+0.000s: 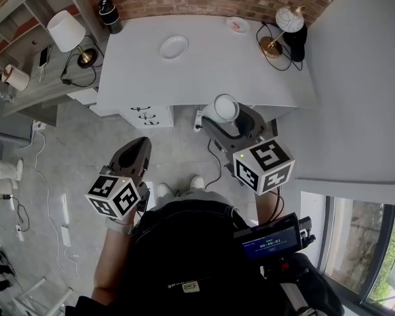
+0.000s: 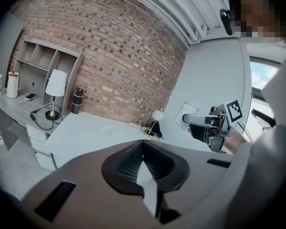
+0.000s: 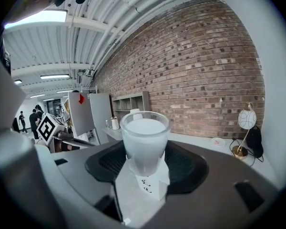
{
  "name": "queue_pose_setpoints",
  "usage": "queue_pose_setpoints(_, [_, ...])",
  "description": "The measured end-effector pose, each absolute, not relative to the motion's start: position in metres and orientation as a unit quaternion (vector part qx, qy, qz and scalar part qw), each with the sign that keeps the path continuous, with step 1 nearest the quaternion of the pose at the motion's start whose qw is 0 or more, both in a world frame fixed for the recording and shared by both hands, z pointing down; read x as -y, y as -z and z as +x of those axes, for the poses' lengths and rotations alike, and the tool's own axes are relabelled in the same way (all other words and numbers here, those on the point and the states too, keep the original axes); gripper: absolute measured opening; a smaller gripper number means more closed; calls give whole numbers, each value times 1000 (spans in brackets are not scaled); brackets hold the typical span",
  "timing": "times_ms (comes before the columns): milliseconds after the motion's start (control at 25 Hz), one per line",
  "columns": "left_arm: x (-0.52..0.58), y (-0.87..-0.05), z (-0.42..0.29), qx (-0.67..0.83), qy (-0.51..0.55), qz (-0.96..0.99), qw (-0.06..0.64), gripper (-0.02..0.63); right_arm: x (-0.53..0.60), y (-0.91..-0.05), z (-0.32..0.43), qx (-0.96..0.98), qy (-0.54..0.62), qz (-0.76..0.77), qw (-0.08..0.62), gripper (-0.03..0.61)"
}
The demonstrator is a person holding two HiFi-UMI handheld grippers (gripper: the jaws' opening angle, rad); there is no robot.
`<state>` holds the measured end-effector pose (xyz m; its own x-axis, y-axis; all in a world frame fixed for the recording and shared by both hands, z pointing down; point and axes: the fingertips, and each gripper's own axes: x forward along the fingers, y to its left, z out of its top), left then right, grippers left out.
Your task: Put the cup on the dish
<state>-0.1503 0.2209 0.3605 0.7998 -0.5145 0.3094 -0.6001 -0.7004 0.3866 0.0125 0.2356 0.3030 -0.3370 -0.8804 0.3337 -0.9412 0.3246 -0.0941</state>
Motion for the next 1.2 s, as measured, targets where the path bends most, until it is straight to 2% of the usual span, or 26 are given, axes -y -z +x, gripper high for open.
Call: queue_pose_setpoints(1200, [-239,-379,-78,340,-96,902,247,5,-238,-319,90,824,-133,538,113,258])
